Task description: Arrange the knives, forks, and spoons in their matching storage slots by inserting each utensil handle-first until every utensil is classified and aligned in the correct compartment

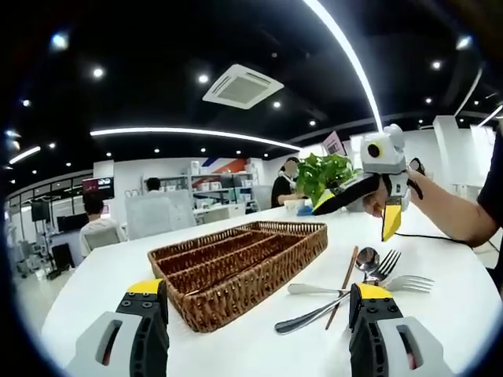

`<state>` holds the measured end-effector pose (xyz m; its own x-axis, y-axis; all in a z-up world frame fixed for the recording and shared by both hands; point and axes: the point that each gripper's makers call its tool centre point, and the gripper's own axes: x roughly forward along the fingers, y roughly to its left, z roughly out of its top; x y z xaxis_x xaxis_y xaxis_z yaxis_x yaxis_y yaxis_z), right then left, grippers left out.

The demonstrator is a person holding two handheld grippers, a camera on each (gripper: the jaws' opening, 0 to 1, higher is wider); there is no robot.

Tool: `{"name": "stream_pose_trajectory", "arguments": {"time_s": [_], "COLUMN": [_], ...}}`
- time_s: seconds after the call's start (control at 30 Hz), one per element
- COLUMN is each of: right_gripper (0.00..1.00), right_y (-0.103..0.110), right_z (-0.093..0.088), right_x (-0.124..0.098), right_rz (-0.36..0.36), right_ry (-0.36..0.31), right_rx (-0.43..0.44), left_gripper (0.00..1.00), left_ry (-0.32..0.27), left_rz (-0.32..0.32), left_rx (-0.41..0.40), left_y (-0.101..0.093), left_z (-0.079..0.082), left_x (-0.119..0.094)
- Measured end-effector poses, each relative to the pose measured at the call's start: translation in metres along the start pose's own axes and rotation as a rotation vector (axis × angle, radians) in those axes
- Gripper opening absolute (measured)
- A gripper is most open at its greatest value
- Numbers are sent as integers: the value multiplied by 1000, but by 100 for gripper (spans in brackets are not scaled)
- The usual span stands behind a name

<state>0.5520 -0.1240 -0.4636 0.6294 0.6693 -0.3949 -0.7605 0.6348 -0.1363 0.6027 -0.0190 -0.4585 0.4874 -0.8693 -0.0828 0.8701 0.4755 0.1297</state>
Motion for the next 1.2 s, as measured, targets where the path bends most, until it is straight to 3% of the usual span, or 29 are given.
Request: {"name": "stream_pose_trajectory", "arguments": {"time_s": [0.27, 0.5, 0.73, 0.83, 1.2], "right_gripper": [75, 61, 39, 27, 16], "right_y": [5, 16, 21, 29, 41], "right_z": [-34, -46, -48, -48, -50], "right_x": [9, 18, 18, 16, 19], "right_rz": [25, 79, 109, 153, 212], "right_ry": [93, 142, 151, 155, 159], "right_rx": [-22, -27, 7, 46, 145], "left_gripper": [100, 100, 100, 100, 100], "left_ry": [-5, -4, -3, -6, -4], "left_rz": [-6, 2, -1, -2, -3], "left_rx": [15, 9, 11, 10, 12], "left_y": [-4, -2, -3, -3, -3], "left_z": [2, 1, 0, 1, 1], "left_x": [1, 1, 2, 2, 1]}}
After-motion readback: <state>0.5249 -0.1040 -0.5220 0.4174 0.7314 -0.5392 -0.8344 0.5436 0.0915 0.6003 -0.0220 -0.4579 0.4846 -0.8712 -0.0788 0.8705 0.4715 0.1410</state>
